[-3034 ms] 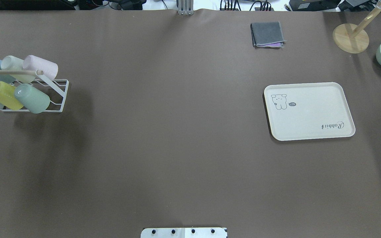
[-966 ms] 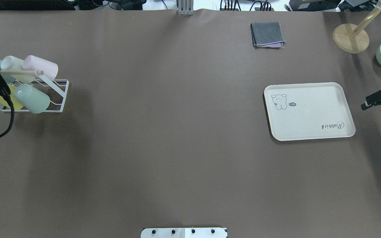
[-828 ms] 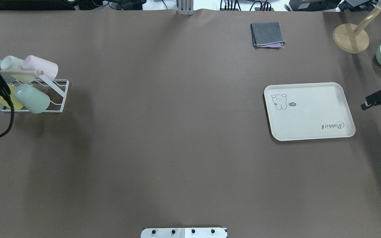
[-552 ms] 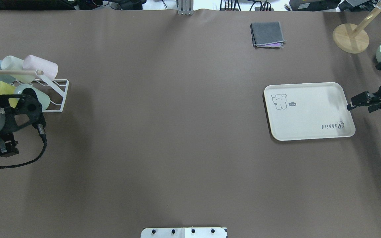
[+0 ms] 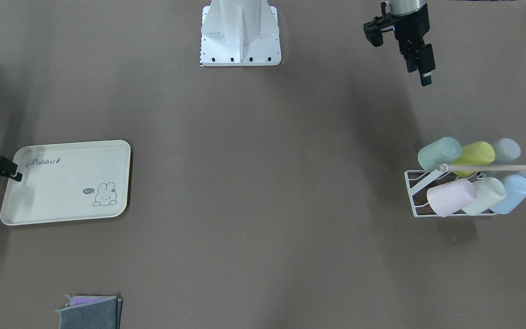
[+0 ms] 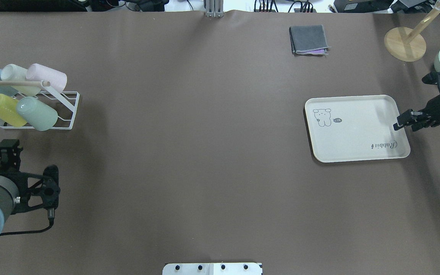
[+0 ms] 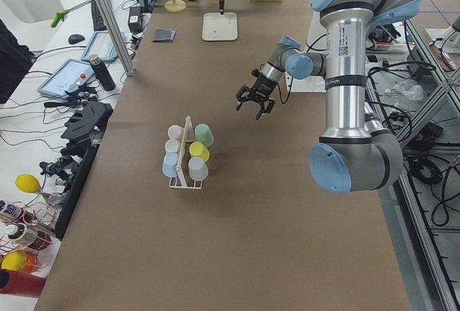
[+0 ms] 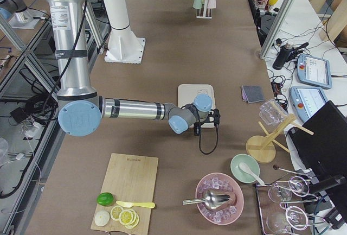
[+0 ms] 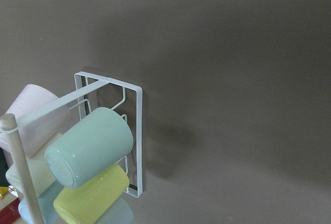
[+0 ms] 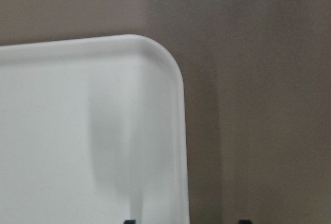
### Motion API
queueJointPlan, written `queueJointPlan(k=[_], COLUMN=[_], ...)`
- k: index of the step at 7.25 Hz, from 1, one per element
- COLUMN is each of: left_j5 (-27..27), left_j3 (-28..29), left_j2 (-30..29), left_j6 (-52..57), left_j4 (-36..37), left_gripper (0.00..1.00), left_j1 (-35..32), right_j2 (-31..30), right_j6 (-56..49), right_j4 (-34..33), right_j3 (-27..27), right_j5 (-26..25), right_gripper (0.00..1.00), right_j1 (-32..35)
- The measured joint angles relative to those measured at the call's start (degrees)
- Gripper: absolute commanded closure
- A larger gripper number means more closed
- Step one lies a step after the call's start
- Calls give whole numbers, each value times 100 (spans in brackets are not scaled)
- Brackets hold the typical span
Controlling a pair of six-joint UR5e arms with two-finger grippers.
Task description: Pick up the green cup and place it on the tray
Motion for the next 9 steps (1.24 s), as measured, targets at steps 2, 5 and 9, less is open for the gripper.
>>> queueJointPlan(k=[2, 5, 9], left_j5=[940, 2356, 3201], left_j3=[56, 476, 1048], left_j2=[339, 512, 516], left_j6=[422, 1729, 2116], left_j4=[-56, 86, 738], left_gripper=[2, 2, 2], left_j1=[567, 1044, 1273], right_j2=[29, 34, 116], right_j6=[-5, -8, -20], right_j4=[4, 5, -9], right_j3=[-30, -27, 87], right_j5=[5, 8, 72], right_gripper=[86, 100, 100], right_j1=[-9, -11, -6])
